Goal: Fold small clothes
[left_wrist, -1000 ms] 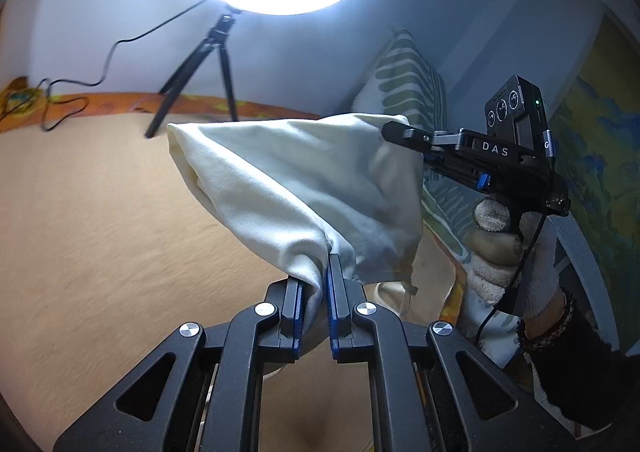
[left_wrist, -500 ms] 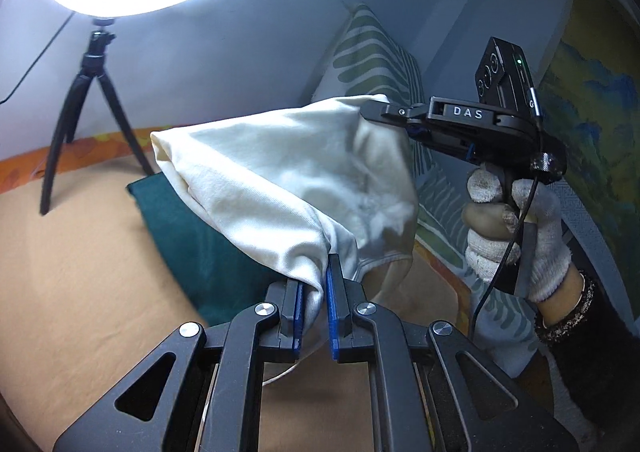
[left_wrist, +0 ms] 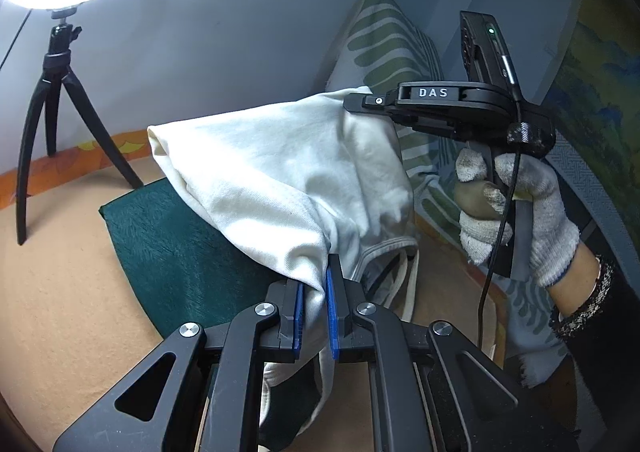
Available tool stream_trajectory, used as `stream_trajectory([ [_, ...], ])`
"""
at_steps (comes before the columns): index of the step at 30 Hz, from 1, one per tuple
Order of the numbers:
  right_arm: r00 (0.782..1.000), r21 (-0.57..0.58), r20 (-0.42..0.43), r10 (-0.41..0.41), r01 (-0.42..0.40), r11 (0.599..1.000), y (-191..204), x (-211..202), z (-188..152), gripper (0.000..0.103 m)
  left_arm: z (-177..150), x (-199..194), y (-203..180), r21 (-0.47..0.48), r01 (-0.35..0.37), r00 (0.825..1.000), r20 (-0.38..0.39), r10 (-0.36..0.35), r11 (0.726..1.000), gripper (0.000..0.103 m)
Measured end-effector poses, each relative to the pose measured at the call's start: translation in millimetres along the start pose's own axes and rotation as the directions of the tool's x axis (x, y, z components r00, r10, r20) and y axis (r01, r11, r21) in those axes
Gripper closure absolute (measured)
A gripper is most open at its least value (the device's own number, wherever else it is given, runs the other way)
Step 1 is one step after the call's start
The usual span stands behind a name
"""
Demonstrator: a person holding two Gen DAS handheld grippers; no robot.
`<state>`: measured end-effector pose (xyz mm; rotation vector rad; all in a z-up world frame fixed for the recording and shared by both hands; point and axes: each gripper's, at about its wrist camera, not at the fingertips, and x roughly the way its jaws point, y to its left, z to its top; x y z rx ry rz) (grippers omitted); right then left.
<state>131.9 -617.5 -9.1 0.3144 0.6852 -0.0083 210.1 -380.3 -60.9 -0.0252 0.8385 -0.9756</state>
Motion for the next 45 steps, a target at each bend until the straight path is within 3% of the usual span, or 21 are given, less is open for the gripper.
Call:
stream_trajectory([
  [5,0.999,-0.031,-0.017,-0.042,0.041,0.999,-3,16,4,0.094,0,7,-6,0.016,-0.044,0.999,-0.025,0.044,0.999,0.093],
  [6,0.998,-0.045,-0.02,-0.065,0.064,0.997,-2,18,4,0.089,-1,6,-7,0.024,-0.063,0.998,-0.021,0.064,0.998,0.092],
  [9,0.991,-0.045,-0.013,-0.132,0.131,0.99,-4,19,5,0.066,-2,3,-11,0.038,-0.12,0.993,-0.01,0.121,0.992,0.071],
  [11,0.993,-0.022,-0.005,-0.115,0.115,0.993,-7,15,5,0.064,-2,-2,-13,0.031,-0.116,0.993,-0.005,0.117,0.993,0.047],
  [15,0.991,-0.018,0.021,-0.134,0.135,0.991,-7,6,4,0.042,-1,-9,-18,0.049,-0.141,0.99,0.005,0.141,0.989,0.042],
  [17,0.99,-0.016,0.029,-0.138,0.139,0.99,-5,1,3,0.037,1,-11,-21,0.051,-0.164,0.986,0.006,0.164,0.985,0.03],
  [19,0.986,-0.02,0.043,-0.159,0.16,0.987,-1,-4,1,0.023,0,-16,-23,0.053,-0.184,0.983,0.012,0.183,0.982,0.027],
  [21,0.983,-0.03,0.058,-0.174,0.176,0.984,5,-10,0,0.016,-3,-20,-28,0.056,-0.196,0.981,0.014,0.195,0.979,0.027],
  [28,0.972,-0.052,0.092,-0.218,0.223,0.973,27,-32,-10,0.005,-10,-42,-41,0.066,-0.22,0.976,0.022,0.219,0.973,0.026],
  [45,0.958,-0.08,0.149,-0.243,0.257,0.963,95,-101,-55,0.0,-37,-125,-76,0.081,-0.25,0.966,0.088,0.243,0.965,0.022],
])
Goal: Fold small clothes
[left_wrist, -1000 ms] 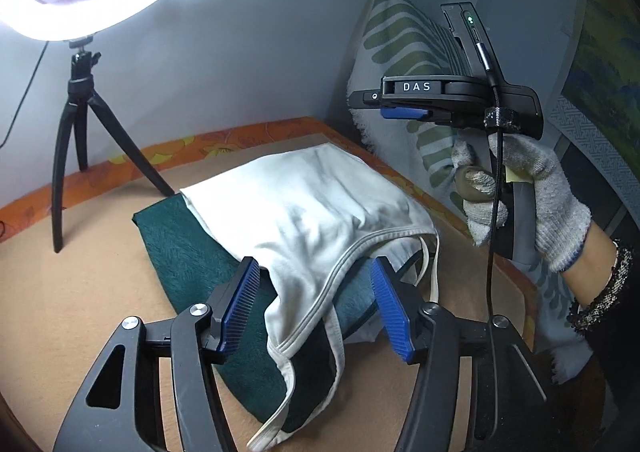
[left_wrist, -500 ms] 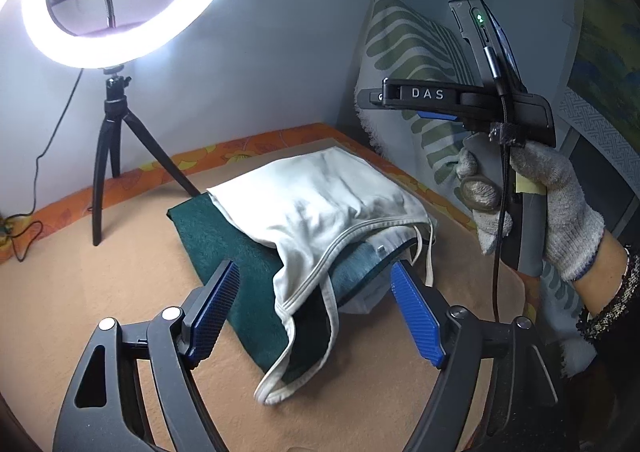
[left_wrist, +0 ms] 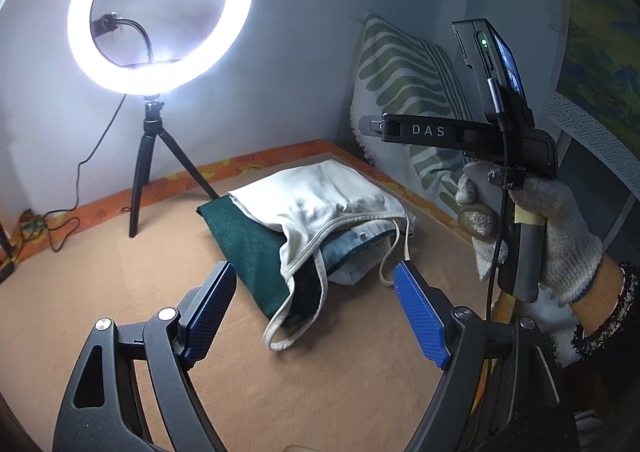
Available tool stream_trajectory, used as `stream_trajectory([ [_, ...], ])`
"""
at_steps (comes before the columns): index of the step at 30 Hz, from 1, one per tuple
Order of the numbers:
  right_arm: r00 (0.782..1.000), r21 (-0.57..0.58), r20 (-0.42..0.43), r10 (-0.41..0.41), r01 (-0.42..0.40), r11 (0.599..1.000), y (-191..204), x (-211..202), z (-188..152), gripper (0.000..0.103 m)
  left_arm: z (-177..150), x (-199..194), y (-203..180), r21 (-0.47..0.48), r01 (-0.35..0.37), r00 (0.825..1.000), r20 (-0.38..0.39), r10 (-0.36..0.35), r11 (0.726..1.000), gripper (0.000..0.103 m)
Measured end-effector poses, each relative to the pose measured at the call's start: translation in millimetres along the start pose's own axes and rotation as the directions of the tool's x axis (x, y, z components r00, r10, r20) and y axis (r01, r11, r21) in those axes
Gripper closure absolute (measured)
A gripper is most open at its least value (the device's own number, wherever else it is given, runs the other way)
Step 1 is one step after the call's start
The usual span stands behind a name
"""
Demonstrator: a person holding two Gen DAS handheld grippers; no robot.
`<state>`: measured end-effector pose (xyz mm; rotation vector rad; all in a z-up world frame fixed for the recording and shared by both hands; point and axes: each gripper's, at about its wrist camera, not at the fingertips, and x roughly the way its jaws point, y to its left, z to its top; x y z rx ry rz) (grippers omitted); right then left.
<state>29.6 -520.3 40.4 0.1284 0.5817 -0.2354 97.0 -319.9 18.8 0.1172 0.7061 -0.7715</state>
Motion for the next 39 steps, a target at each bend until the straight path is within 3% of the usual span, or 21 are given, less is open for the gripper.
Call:
stream_trajectory([
  [15,0.998,-0.005,0.021,-0.06,0.06,0.998,57,-69,-67,0.0,-45,-78,-3,0.052,-0.021,0.999,0.038,0.02,0.998,0.021],
  [24,0.997,0.012,0.005,-0.074,0.074,0.997,84,-93,-105,0.0,-78,-104,10,0.054,-0.016,0.999,0.038,0.014,0.998,0.021],
  [29,0.999,0.012,-0.003,-0.054,0.054,0.998,96,-98,-119,0.0,-90,-106,18,0.05,-0.063,0.997,0.035,0.062,0.997,0.015],
  [39,0.997,0.02,0.037,-0.063,0.062,0.998,112,-104,-135,0.0,-106,-100,24,0.102,-0.173,0.985,-0.008,0.175,0.98,0.015],
])
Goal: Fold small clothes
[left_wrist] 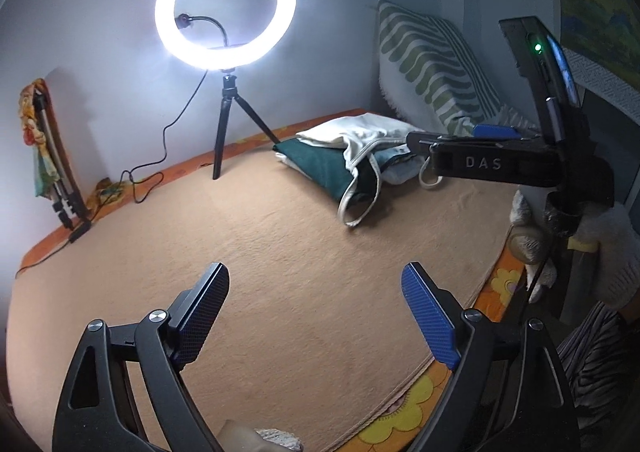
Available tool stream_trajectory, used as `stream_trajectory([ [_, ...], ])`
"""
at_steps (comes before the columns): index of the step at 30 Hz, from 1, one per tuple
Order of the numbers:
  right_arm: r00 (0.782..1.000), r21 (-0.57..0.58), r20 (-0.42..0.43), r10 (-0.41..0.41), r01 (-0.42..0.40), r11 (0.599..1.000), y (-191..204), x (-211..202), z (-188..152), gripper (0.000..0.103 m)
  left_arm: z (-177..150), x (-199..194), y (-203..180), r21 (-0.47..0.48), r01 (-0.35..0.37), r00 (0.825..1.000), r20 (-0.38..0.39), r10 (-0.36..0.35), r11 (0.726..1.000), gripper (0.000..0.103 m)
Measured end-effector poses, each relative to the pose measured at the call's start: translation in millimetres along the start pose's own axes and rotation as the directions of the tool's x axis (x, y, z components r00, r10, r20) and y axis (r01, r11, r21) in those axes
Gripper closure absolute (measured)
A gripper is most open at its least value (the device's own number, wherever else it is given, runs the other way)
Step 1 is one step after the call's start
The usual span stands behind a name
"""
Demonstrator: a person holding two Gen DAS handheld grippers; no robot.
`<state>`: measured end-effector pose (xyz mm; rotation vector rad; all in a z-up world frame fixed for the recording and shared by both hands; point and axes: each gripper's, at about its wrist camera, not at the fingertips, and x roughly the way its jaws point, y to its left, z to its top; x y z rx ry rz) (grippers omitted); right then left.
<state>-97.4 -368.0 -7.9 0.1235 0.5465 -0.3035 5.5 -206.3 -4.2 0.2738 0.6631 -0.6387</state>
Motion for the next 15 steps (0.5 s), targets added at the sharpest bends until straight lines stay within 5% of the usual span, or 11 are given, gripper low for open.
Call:
stream_trajectory([
  [15,1.0,0.036,0.017,-0.002,0.001,0.999,-0.2,-2.8,2.0,0.0,-4.6,-6.5,6.5,-0.023,-0.032,0.999,0.001,0.032,0.999,0.012],
])
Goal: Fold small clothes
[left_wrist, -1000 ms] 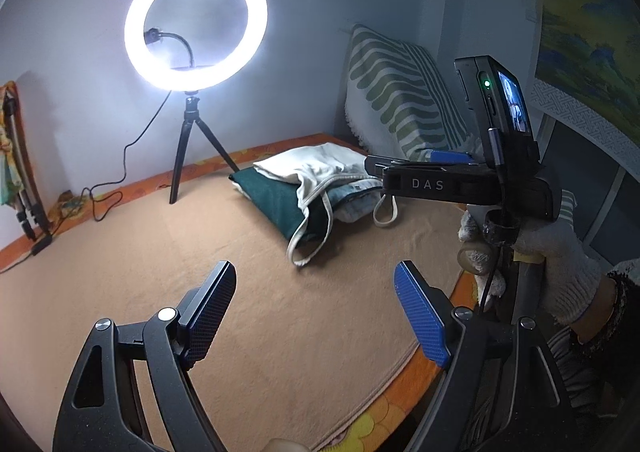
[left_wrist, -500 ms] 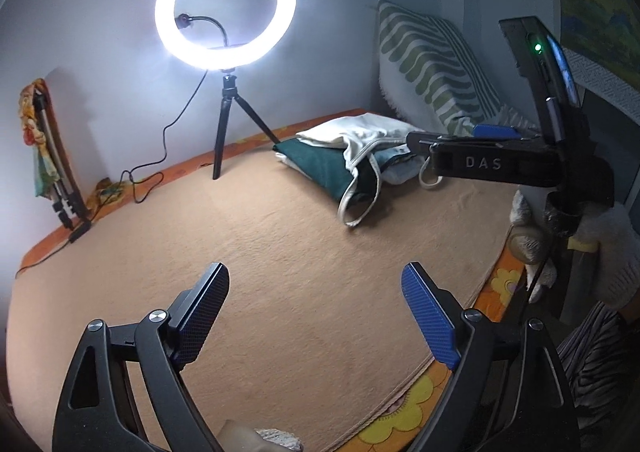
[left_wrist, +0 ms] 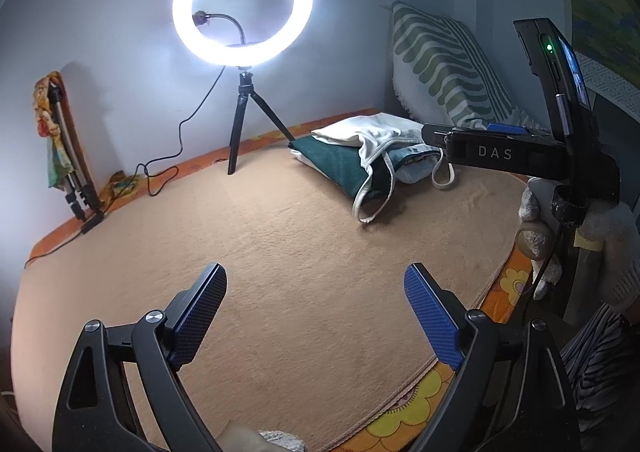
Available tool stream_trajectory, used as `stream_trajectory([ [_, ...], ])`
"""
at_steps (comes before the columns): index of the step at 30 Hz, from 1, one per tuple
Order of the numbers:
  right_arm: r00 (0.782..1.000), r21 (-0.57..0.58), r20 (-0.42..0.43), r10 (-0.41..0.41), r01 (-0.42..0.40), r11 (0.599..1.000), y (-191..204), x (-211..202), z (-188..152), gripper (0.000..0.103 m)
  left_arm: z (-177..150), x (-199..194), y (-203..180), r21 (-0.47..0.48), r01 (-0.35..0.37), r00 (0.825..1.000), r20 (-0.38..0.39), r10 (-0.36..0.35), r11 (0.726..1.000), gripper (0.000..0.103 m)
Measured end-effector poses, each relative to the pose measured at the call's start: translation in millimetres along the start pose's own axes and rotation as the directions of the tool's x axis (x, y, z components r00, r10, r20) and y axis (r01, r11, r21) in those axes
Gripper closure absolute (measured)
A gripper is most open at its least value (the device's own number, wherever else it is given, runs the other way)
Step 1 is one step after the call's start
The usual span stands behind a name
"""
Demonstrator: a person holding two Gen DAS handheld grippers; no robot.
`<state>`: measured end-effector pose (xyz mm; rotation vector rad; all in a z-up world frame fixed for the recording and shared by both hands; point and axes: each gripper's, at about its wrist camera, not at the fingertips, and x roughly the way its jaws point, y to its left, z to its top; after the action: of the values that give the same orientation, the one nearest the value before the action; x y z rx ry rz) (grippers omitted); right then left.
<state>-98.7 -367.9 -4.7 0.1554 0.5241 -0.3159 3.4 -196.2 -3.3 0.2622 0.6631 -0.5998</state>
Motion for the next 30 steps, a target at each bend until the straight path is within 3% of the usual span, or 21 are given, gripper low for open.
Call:
stream_trajectory([
  [30,1.0,0.007,0.004,0.002,-0.002,1.0,-2.5,1.9,0.8,0.0,-0.7,-4.1,-2.9,0.006,0.009,1.0,0.004,-0.009,1.0,0.012],
])
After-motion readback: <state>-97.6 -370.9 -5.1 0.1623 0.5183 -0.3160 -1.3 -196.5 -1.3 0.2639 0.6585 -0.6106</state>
